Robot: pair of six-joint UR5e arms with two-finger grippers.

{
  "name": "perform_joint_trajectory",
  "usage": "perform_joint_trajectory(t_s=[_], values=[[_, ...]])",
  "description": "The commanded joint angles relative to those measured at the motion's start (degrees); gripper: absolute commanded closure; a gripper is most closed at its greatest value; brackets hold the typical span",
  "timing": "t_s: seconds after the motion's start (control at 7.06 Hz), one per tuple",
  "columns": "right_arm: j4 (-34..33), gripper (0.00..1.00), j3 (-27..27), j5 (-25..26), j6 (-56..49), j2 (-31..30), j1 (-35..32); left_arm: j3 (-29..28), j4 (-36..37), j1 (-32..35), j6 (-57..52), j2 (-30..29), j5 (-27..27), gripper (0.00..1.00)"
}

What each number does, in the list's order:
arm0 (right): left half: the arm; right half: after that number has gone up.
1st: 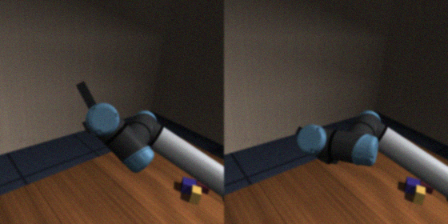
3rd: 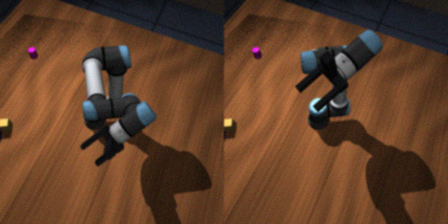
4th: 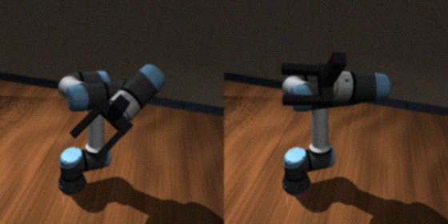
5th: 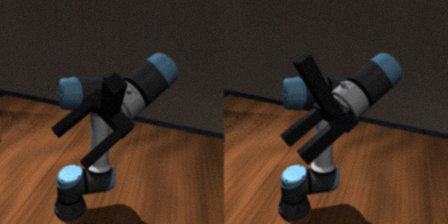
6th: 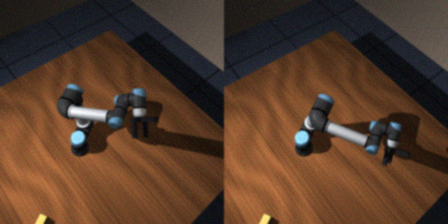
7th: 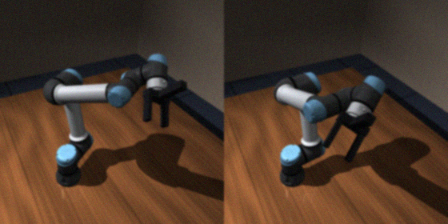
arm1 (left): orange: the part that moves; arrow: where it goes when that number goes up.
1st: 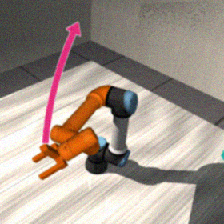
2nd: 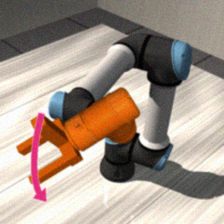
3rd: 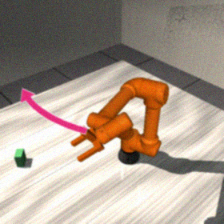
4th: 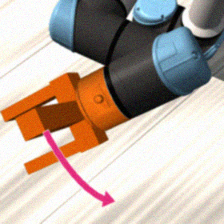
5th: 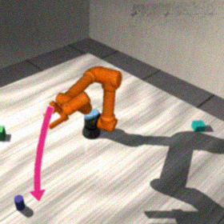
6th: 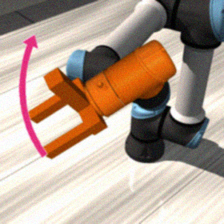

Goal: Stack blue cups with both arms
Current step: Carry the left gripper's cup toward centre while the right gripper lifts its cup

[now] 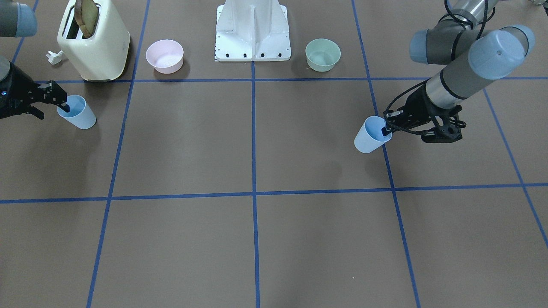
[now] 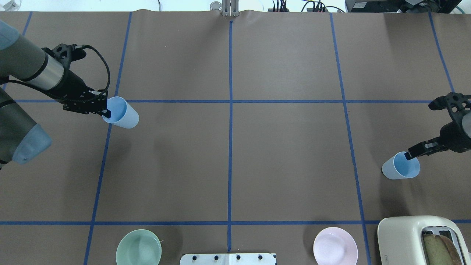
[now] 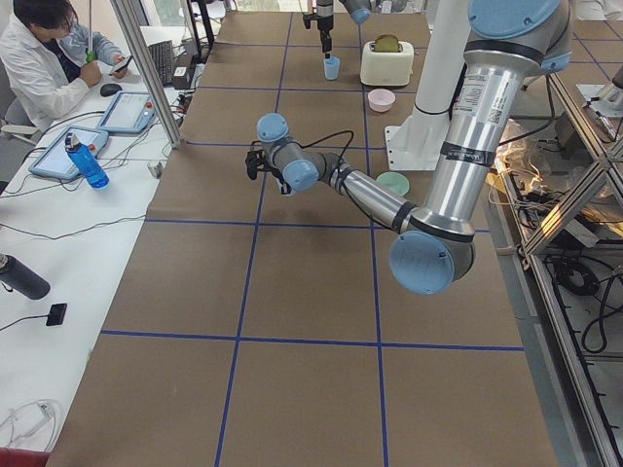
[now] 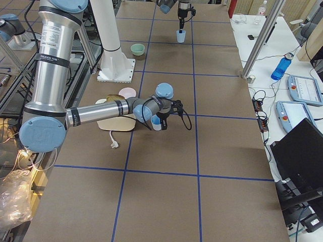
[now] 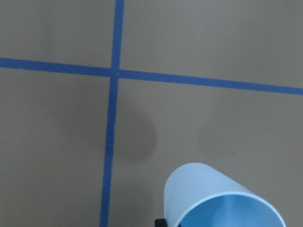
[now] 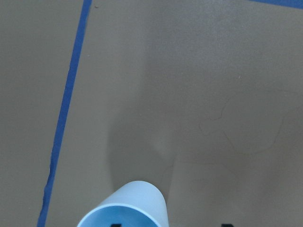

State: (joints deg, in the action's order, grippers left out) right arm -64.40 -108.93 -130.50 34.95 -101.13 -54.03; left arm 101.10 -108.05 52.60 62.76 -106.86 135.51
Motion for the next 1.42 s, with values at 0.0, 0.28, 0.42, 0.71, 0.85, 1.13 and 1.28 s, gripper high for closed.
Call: perform_joint_trajectory(t_s=[0.0, 0.28, 0.42, 0.71, 0.85, 1.13, 1.28], values=[[0.1, 0.24, 0.0, 0.7, 0.0, -0.2, 1.2, 0.0, 0.6, -1.9, 4.0, -2.6, -0.2, 1.00], [0.0, 0.38, 0.1, 2.1, 0.1, -0.2, 2.3, -0.5, 0.6, -3.5, 6.7, -4.6, -0.3, 1.00], [-0.1, 0.53, 0.5, 2.1, 0.2, -0.1, 2.3, -0.6, 0.6, -5.1, 8.5, -5.7, -0.5, 1.00], [-0.3, 0.75, 0.6, 2.5, 0.3, 0.0, 2.3, -0.7, 3.3, -6.8, 12.2, -10.0, -0.7, 1.00], [-0.3, 0.78, 0.6, 2.6, 0.3, 0.1, 2.4, -0.6, 6.5, -6.9, 12.2, -12.0, -0.8, 1.00], [-0.5, 0.87, 0.7, 2.7, 0.3, 0.1, 2.8, -0.6, 6.7, -9.1, 12.3, -12.7, -4.8, 1.00], [-0.5, 0.89, 0.7, 3.0, 0.3, 0.2, 3.0, -0.7, 6.8, -9.8, 12.5, -13.1, -5.7, 1.00]])
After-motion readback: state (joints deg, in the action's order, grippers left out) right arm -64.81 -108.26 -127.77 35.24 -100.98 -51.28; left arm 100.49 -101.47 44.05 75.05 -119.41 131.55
